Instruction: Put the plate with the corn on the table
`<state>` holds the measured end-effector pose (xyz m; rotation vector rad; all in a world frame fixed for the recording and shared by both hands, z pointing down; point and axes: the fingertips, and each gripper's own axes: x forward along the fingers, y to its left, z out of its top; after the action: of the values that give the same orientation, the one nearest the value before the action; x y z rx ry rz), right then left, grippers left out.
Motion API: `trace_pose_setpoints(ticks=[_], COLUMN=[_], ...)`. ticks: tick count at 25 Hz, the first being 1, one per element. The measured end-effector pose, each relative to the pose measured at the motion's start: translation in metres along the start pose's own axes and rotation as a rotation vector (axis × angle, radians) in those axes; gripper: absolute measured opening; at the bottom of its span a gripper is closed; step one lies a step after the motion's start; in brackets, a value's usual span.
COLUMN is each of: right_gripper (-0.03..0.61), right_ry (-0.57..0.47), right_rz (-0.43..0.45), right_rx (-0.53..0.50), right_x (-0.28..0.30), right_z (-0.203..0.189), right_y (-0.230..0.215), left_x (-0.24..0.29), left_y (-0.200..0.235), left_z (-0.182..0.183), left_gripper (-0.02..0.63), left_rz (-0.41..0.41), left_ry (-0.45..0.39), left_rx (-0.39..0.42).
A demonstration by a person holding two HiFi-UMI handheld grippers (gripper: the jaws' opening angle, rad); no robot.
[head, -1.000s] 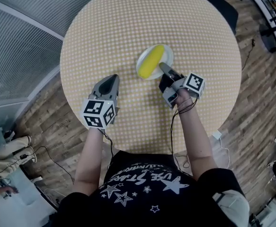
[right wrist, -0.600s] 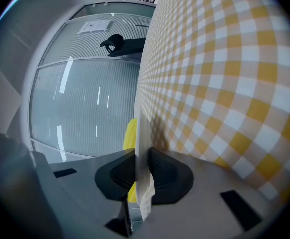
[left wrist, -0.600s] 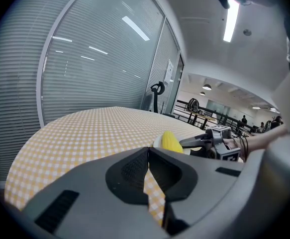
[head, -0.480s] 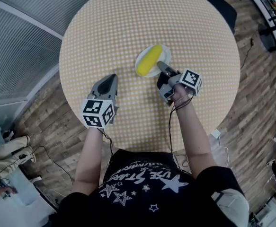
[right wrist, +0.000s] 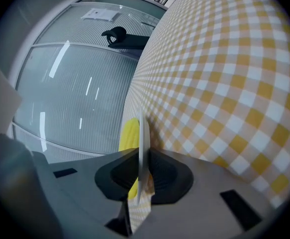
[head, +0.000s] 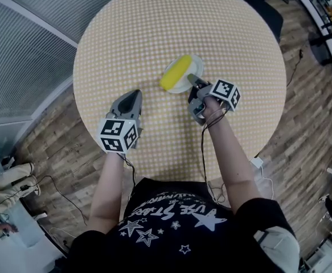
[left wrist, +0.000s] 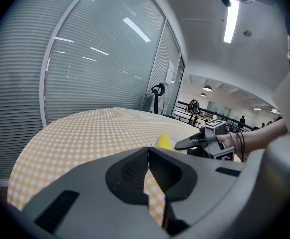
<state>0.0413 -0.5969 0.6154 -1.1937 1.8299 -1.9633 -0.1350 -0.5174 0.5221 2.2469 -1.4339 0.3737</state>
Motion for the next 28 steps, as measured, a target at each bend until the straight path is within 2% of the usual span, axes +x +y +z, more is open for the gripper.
trace_pose_setpoints(ticks=[6, 12, 16, 21, 28], right_gripper=[0.062, 0.131, 0.143, 0.143, 0.143], right_ry=[0.028, 0.021, 0.015, -0.043, -0.083], right_rz=[-0.14, -0.21, -0.242, -0.207, -0.124], right_rx=[-0.175, -0.229, -0.258, -0.277, -0.321], right_x=[0.002, -0.011, -0.028, -0.053, -0.082], right_z=[-0.004, -0.006, -0.008, -0.011, -0.038], right_y=[-0.002, -0.004, -0.009, 0.006, 0.04], left_x=[-0.006, -0.018, -0.026, -0.043, -0.075], left_y=[-0.001, -0.006, -0.011, -0.017, -0.032], left_z=[0.002, 0.009, 0.013, 0.02, 0.025], left_gripper=[0.008, 0.009, 0.009, 0.009, 0.009], left_rz=[0.001, -0.005, -0.018, -0.031, -0.063], left_ry=[-0.009, -0.027, -0.043, -0.076, -0.123], left_rx=[0.004, 0.018, 0.023, 0.024, 0.044])
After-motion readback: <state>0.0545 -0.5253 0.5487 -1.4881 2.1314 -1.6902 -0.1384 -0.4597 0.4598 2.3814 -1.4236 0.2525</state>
